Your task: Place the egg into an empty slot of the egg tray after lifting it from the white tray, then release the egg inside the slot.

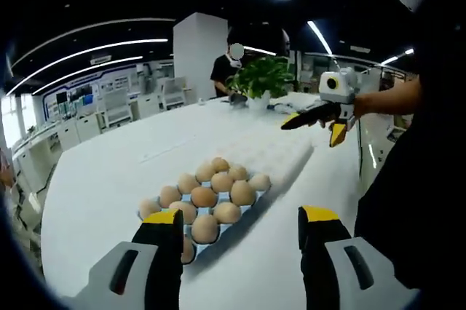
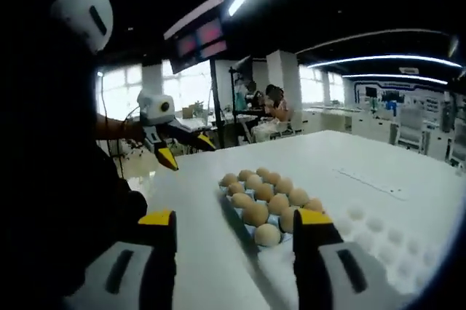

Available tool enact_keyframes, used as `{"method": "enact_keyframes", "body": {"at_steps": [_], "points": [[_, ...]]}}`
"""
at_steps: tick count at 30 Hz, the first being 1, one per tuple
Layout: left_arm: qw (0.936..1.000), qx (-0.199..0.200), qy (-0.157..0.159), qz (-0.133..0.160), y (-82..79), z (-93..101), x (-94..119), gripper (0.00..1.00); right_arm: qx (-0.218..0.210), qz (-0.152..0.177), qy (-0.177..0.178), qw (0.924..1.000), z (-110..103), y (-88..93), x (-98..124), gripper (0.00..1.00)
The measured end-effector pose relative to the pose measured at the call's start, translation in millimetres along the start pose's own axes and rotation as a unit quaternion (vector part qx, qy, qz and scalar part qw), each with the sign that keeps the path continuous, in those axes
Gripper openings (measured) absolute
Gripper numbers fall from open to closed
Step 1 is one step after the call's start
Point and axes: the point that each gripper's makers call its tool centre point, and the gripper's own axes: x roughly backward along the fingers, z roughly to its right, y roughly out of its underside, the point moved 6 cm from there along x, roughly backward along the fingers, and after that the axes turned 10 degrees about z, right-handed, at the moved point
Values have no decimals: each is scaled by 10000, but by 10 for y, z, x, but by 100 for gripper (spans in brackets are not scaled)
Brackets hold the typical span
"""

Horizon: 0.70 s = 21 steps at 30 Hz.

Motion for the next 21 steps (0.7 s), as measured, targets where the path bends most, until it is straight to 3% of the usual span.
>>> {"method": "enact_keyframes", "body": {"at_steps": [3,9,12,15,21], "points": [[9988,36,318,375,-121,126,-18,69,39,-34,1,10000,-160,-65,48,73],[9972,-19,684,309,-169,330,-83,73,219,-104,-165,9996,-247,-176,167,77],[9974,-25,615,376,-258,417,-149,74,293,-55,-324,9990,-172,-193,268,77],[9977,-15,288,612,-364,504,-247,76,250,64,-515,9983,-55,-202,379,77],[9984,-197,19,528,-369,825,-464,77,323,234,-835,9957,120,-180,621,77]]}}
